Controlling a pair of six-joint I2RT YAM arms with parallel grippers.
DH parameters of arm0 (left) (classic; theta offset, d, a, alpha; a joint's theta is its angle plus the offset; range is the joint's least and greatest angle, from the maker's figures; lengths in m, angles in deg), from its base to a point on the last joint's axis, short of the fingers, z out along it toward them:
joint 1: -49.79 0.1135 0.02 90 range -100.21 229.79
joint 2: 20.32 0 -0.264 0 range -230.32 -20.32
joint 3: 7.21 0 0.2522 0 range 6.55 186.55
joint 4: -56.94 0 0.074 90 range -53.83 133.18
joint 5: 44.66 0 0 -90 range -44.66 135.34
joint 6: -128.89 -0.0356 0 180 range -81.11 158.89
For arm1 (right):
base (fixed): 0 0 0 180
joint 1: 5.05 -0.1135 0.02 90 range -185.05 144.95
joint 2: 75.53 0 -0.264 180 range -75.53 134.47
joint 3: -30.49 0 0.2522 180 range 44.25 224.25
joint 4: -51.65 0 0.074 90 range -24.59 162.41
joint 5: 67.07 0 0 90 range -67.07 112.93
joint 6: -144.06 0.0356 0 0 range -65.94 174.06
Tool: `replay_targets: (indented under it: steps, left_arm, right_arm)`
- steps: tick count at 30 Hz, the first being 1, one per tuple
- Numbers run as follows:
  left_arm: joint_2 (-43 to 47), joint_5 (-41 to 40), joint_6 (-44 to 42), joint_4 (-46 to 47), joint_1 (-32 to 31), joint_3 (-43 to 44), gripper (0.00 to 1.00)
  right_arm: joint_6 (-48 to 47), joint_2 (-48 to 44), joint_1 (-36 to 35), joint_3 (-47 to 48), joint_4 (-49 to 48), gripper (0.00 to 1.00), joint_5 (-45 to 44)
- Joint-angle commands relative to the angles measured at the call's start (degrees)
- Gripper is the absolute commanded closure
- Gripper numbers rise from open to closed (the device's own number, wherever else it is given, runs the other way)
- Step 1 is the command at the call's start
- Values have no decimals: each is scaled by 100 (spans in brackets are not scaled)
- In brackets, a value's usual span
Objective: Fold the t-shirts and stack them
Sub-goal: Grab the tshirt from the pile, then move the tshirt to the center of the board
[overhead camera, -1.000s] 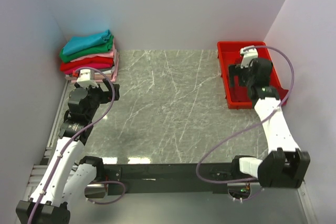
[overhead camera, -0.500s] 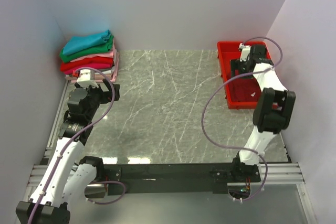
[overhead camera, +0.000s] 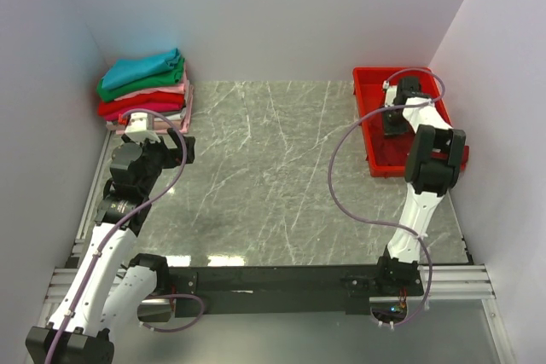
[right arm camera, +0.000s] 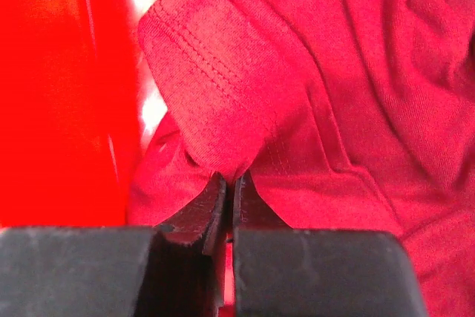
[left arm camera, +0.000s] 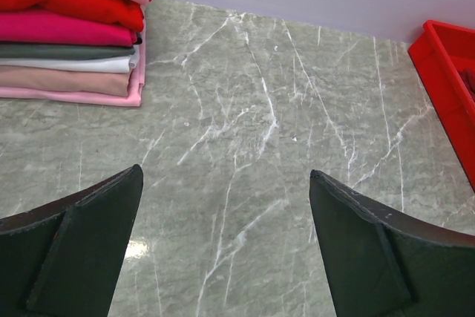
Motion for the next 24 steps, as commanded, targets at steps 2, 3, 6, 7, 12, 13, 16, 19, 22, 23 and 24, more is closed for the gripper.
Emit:
replay_targets:
  steps: [2,3,6,7,12,13,16,19,22,23,24]
  left_arm:
    - [5,3,-53,76,-26,270,1]
    - [23,3,-53,59,-26,270,1]
    - [23,3,-61,76,-17,262,1]
    - [23,3,-61,68,-25,262,1]
    - [32,3,-61,76,-17,261,1]
    - [40,3,-53,85,-25,253,0]
    - [84,12,-53,103,-26,235,1]
    - [137,3,-53,112,-26,226,1]
    - [172,3,-61,138,-26,200,0]
    - [172,3,-70,138,-26,191,0]
    - [190,-162,-70,129,-26,209,1]
  right_arm:
    - [-86,-1239,-83,-428,-257,100,40]
    - [-69,-1711,-127,-550,-240,100,102]
    - [10,-2730,-347,-744,-170,100,216]
    - [19,-2970,-434,-762,-144,100,208]
    - [-95,-4106,-1523,-264,216,100,-100]
    - [-113,-4202,-1690,-114,286,100,-48]
    - [-244,-4475,-2394,458,498,100,180]
    - [-367,-4502,-3000,889,717,100,952]
    - [-543,-4283,-3482,1162,1095,100,1569]
    - [-674,-4230,-3650,1145,1191,100,1605]
    - [-736,-4230,-3861,1005,1192,100,1544]
